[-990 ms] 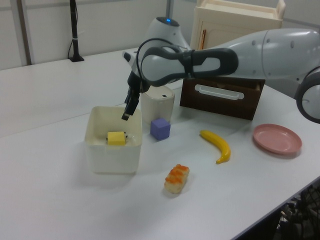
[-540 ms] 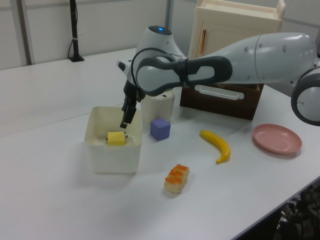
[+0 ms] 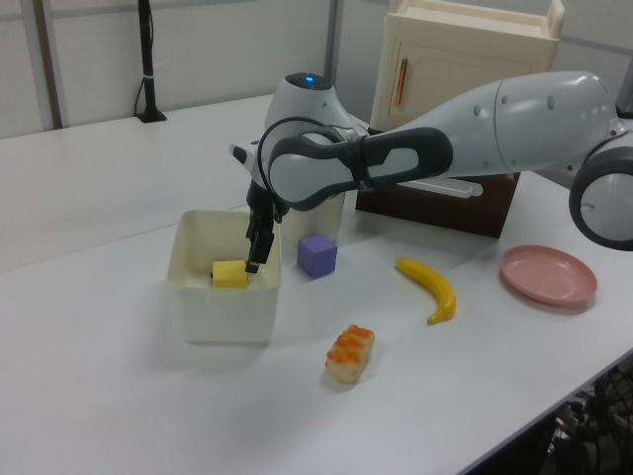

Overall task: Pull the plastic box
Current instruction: 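Hook the box rim and pull the box toward the arm's base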

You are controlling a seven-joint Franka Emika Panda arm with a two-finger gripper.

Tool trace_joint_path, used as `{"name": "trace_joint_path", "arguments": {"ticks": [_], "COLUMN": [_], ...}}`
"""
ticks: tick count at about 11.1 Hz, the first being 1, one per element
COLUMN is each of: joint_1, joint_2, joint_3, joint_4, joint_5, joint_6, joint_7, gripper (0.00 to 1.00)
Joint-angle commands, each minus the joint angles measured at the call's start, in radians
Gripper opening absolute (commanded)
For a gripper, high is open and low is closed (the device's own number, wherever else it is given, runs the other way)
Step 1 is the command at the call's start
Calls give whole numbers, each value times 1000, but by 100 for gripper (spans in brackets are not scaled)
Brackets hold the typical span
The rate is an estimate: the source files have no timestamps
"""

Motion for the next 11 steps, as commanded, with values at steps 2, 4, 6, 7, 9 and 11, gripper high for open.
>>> {"name": "trace_joint_path", "arguments": {"ticks": [2, 4, 6, 7, 9, 11], "joint_1": [0, -3, -8, -8, -14, -16], "joint_2": [-81, -130, -178, -181, -223, -262], "joint_3": [-2, -3, -5, -8, -14, -17], "joint_4": [-114, -169, -216, -219, -260, -309], "joint_5": [-16, -16, -16, -16, -16, -18], "joint_6": [-12, -12, -32, -49, -51, -52], "joint_7": [-11, -7, -7, -10, -13, -13], "gripper": [100, 100, 100, 100, 100, 100]}}
